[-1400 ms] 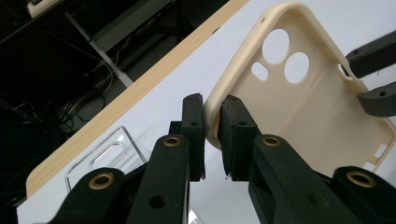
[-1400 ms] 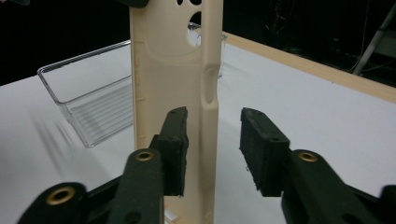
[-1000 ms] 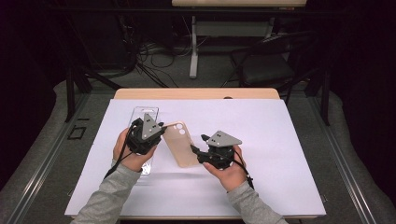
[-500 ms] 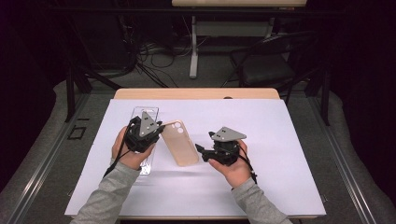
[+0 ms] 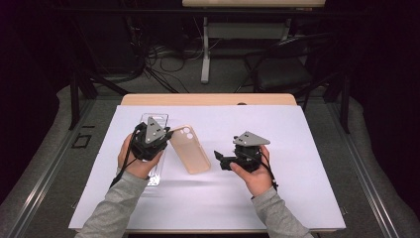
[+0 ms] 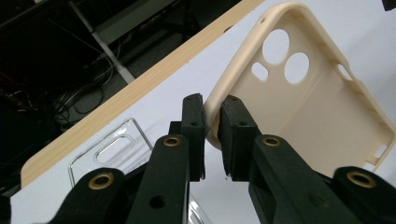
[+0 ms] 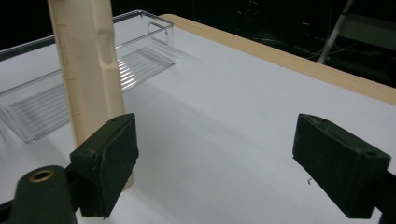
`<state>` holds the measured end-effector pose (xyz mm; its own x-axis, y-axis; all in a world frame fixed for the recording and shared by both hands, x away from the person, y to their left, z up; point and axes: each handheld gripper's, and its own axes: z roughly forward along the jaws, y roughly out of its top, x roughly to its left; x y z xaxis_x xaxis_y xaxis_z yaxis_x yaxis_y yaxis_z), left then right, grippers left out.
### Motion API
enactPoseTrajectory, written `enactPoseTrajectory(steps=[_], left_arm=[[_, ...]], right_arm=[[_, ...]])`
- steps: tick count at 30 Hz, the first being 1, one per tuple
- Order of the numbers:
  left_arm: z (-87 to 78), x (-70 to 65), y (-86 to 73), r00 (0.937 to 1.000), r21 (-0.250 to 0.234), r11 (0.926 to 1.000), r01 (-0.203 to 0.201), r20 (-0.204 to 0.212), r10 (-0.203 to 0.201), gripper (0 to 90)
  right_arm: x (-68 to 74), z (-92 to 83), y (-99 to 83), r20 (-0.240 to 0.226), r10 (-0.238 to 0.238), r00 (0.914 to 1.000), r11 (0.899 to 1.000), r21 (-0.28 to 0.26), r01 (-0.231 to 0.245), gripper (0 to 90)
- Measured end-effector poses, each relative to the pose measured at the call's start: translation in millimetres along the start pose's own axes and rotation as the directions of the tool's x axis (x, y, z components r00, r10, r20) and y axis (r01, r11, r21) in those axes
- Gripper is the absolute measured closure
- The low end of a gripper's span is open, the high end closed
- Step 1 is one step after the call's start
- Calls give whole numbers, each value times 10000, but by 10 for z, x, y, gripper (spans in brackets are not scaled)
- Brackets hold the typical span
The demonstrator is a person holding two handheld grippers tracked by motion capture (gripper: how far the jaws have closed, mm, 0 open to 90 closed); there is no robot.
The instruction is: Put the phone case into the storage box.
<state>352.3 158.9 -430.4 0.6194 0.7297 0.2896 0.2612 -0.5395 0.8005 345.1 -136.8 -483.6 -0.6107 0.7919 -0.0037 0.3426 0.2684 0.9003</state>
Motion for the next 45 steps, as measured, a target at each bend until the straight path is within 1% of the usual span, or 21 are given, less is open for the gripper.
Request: enactPoseTrajectory(steps=[1,3,5,7,10,13,17,23,26,27,29,32,37,42,43,45], left_arm=[[2,3,-2,10000,-22,10000,-18,-26,18,811],[10,12,-9,10000,-80,10000,-25,-31,24,811],[22,26,-12,9999,-95,9999,-119,-35,119,811],[32,33,-15,9998,-81,9998,-172,-43,171,811],[40,28,-15,9996,-191,9994,-280,-93,279,811],[46,25,-16,9992,-238,9990,-376,-131,373,810],[48,23,-18,9987,-396,9981,-477,-201,470,810],[49,18,-20,9980,-638,9962,-596,-255,581,810],[57,9,-19,9975,-677,9955,-661,-283,643,810],[62,6,-16,9969,-687,9948,-753,-275,736,810],[71,9,-9,9957,-715,9935,-881,-365,857,810],[94,24,9,9950,-849,9921,-923,-449,887,810],[185,52,39,9935,-851,9908,-1053,-513,1012,810],[253,125,110,9907,-752,9891,-1264,-600,1220,810],[264,140,128,9904,-714,9891,-1285,-602,1243,810],[289,171,160,9896,-673,9887,-1340,-625,1299,810]], right_arm=[[-11,-7,-3,124,-37,9999,10000,-24,38,124],[-41,-10,-12,311,3,9995,10000,-80,-1,60],[-68,-3,-36,412,-34,9991,10000,-9,35,2],[-83,2,-67,677,-68,9977,10000,42,66,0],[-114,-5,-88,754,39,9971,9999,112,-48,0],[-143,-4,-109,955,114,9954,9997,205,-134,0],[-176,-14,-123,826,417,9957,9987,262,-440,0],[-198,-33,-145,866,481,9951,9980,359,-514,0],[-206,-41,-152,890,453,9950,9979,411,-491,0],[-210,-42,-155,911,418,9950,9981,419,-458,0],[-215,-45,-159,910,527,9945,9974,433,-568,0],[-227,-57,-170,927,555,9941,9969,511,-604,0],[-259,-72,-197,1109,610,9920,9955,654,-685,0],[-285,-90,-202,1207,720,9901,9955,519,-787,0],[-288,-95,-204,1214,801,9894,9948,525,-870,0],[-305,-103,-211,1261,784,9889,9949,528,-856,0]])
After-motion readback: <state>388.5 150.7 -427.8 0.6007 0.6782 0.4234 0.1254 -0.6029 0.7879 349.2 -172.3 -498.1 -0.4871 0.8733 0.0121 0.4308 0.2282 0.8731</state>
